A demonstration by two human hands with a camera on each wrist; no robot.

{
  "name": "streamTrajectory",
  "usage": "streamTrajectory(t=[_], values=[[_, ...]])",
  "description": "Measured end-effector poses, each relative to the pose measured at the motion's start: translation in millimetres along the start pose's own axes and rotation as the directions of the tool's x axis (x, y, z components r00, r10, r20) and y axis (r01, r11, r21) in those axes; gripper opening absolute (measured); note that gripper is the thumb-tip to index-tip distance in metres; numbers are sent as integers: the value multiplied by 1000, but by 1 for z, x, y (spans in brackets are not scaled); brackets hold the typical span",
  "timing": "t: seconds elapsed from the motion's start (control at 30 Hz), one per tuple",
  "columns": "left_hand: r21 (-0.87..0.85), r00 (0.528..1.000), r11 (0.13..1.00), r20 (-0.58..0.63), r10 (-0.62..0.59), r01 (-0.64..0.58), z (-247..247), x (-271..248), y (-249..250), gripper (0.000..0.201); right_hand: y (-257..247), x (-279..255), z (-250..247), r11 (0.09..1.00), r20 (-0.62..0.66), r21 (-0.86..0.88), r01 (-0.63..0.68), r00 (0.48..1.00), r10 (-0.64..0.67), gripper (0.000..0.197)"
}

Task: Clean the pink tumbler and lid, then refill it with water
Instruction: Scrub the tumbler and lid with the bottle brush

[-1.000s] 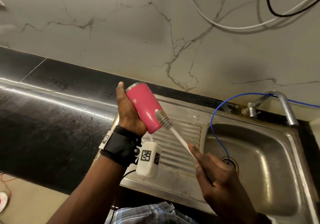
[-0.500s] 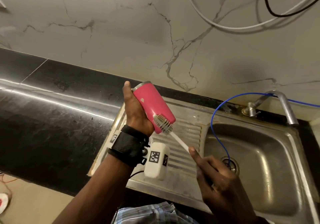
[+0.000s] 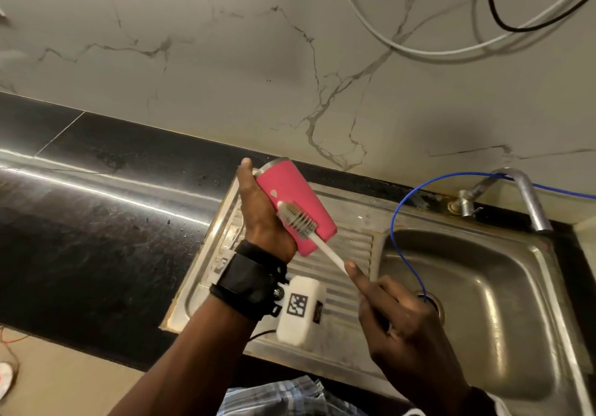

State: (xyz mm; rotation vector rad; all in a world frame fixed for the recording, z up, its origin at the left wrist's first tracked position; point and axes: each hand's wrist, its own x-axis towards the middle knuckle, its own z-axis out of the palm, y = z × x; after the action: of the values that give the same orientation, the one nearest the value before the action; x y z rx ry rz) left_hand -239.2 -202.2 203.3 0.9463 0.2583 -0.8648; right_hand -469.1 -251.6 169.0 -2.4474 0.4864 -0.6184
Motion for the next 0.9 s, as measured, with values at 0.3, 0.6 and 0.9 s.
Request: streamTrajectory(t=[0.3,0.6,0.9], values=[[-36,997,997,-31,65,-66,-6,7,12,69,-1,-9,-9,999,-6,28,-45,999,45,58],[-26,999,999,5,37,-37,-3,6,12,70,-5,-3,-13,998,-35,41,-38,999,39,48],[6,999,1000,39,-1,1,-4,1,0,79,-11,7,-7,995,-60,79,-53,997,58,52]])
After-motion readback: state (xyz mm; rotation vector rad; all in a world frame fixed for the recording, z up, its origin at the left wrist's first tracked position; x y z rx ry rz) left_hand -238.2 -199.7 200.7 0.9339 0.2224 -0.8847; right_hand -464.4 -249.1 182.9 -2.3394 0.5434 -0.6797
